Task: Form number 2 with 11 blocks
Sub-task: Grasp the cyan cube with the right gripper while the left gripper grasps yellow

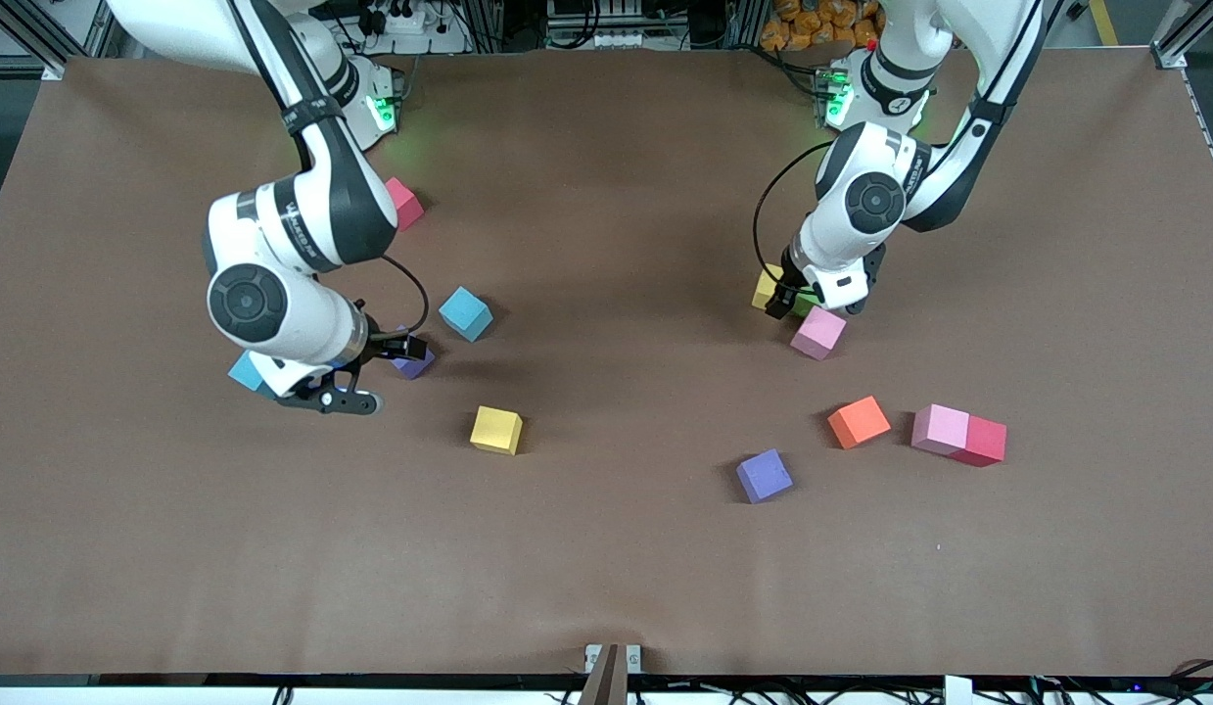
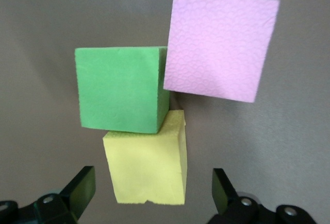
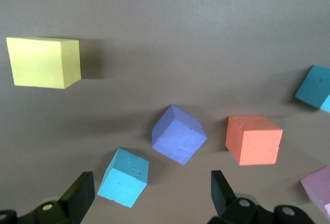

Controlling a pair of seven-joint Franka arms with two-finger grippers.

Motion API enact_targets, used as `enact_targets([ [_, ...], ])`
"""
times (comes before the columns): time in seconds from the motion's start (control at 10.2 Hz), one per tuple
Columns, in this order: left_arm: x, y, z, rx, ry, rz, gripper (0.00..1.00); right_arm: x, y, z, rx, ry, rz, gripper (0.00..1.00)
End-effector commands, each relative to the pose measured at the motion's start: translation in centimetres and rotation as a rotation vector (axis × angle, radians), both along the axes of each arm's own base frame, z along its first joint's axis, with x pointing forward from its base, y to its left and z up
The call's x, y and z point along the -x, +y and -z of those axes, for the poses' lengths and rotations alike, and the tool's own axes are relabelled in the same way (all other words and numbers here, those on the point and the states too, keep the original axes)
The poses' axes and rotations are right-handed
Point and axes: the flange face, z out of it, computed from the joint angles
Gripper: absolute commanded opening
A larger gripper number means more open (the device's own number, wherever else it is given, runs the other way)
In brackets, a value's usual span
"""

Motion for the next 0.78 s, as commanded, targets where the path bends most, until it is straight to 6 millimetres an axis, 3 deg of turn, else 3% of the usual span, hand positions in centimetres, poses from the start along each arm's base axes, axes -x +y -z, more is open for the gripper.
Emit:
enact_targets([
  [0.0, 0.4, 0.0, 1.4, 0.012, 0.009, -0.029, 1.00, 3.9, -0.7, 2.5, -0.006, -0.023, 0.079, 1.00],
  [0.2, 0.6, 0.1, 2.1, 0.009, 0.016, -0.025, 1.00, 5.2, 1.0, 5.6, 0.032, -0.012, 0.184, 1.00],
  [0.39, 0.8, 0.0, 3.4, 0.019, 0.013, -0.027, 1.00, 6.6, 3.7, 7.3, 0.056, 0.008, 0.274, 1.00],
  [0.59, 0.8, -0.2, 3.8, 0.023, 0.011, -0.022, 1.00, 8.5, 4.3, 9.7, 0.038, -0.027, 0.335, 1.00],
  [0.68, 0.9, -0.2, 4.0, 0.024, 0.013, -0.011, 0.82, 9.4, 4.3, 11.0, 0.028, -0.057, 0.336, 1.00],
])
